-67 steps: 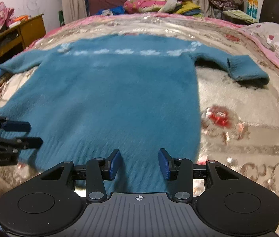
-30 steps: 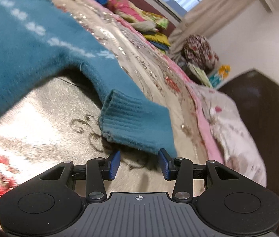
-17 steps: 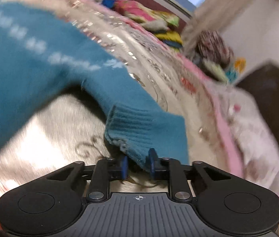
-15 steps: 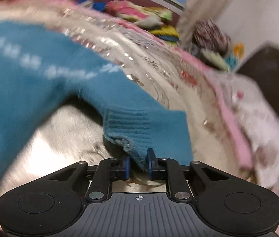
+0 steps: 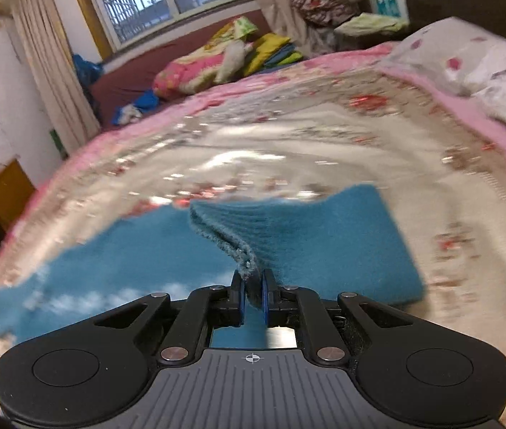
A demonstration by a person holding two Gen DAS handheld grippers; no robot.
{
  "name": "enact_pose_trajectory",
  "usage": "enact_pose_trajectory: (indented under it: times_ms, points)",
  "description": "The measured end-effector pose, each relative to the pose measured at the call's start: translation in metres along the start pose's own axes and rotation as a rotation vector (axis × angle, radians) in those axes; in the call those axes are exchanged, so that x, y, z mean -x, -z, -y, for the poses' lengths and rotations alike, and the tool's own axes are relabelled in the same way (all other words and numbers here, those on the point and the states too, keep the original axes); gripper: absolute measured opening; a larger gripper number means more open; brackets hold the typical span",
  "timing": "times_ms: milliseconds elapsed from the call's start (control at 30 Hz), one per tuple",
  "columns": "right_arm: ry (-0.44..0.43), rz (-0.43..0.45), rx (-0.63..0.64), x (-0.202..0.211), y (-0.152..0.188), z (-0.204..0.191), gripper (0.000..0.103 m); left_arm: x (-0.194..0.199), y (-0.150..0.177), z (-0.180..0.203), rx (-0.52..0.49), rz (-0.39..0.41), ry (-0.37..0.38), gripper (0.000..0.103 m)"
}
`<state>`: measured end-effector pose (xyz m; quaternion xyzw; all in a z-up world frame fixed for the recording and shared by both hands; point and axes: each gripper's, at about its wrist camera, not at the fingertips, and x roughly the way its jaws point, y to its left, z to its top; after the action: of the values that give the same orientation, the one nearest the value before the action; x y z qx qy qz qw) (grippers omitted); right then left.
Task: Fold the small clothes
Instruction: 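Fold the held sleeve across the sweater body with the right gripper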
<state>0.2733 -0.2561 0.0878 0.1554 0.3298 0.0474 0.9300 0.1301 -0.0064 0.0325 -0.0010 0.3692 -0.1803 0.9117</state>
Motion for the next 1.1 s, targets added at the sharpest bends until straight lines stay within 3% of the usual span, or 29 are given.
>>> enact_pose_trajectory:
  times_ms: [200,633,867,1100]
  points:
    - [-0.078,-0.019,-0.007,-0.039,-0.008,-0.072,0.009,0.012,0.004,-0.021,0.0,0.072,-0.024,0.056]
    - [-0.176,-0.061,0.016,-0.121,0.011,-0.183,0.009,0.022,0.012,-0.065,0.096,0.083,-0.003,0.056]
    - [-0.204,-0.108,0.058,-0.147,0.032,-0.222,0.009,0.023,0.012,-0.071,0.117,0.089,-0.007,0.056]
    - [-0.206,-0.138,0.085,-0.161,0.047,-0.237,0.009,0.026,0.013,-0.066,0.113,0.091,-0.01,0.056]
